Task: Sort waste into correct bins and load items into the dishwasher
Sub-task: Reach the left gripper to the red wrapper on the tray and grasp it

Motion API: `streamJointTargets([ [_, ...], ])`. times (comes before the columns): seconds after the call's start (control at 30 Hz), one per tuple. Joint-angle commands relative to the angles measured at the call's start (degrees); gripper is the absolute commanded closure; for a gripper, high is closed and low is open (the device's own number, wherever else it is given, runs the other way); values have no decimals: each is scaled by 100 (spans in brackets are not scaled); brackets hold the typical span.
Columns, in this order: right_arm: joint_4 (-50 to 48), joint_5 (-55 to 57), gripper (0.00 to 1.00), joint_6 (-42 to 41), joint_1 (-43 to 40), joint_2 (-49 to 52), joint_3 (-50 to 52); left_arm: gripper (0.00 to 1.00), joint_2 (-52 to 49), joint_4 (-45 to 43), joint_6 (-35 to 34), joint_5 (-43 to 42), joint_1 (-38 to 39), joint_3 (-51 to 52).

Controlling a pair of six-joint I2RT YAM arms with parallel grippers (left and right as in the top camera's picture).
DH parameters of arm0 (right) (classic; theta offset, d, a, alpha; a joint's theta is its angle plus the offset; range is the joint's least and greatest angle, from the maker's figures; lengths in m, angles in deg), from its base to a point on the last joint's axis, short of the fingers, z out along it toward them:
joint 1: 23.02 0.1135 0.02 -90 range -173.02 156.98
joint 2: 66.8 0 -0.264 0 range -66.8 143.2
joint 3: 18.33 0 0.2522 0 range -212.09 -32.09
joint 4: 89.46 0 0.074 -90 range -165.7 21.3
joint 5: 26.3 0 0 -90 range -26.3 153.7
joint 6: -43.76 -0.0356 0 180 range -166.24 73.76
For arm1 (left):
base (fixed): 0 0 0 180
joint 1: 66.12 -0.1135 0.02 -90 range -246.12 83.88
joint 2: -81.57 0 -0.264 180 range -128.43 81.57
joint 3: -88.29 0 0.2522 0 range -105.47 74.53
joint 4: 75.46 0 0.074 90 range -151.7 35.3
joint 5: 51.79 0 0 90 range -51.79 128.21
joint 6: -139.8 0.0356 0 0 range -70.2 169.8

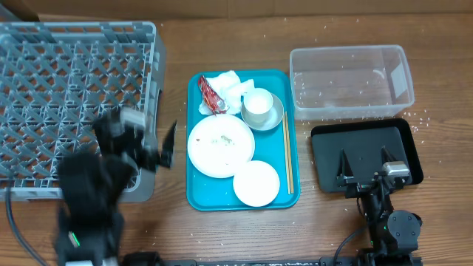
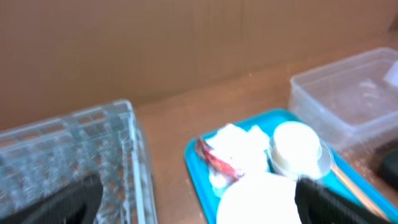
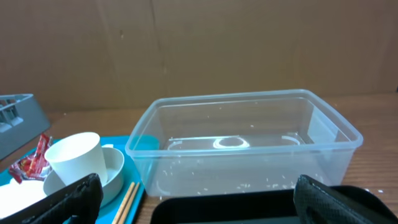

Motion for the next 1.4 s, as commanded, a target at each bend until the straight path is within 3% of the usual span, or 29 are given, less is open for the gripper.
streamJointTargets([
  [0.0,-37,35,0,22,44,-46,59,0,-1862,1447,195,-466,37,-2225],
  [0.07,-37,35,0,22,44,-46,59,0,-2761,2199,24,-979,39,-3152],
  [0.17,-37,35,0,22,44,-46,59,0,-3674,2658,-31,-1325,116,-3917],
  [0.4,-37,35,0,22,44,-46,59,0,-5230,3230,-1711,1193,828,-5080],
  [0.5,-37,35,0,22,44,-46,59,0,-5641,2942,-1812,1421,1010,-5088],
  [0.67,-37,35,0,22,44,-46,59,1,-6413,2570,-1823,236,1093,-5088],
  [0.7,-37,35,0,22,44,-46,59,19,-6642,2455,-2164,223,1095,-5088],
  [0.77,-37,35,0,22,44,-46,59,25,-6857,2437,-2590,505,1095,-5088],
  [0.87,-37,35,0,22,44,-46,59,20,-7163,2402,-3062,1099,1126,-5088],
  [1.03,-37,35,0,22,44,-46,59,29,-7624,2173,-3104,1576,1377,-5088],
  [1.37,-37,35,0,22,44,-46,59,37,-8220,2094,-3659,2052,1725,-5088],
])
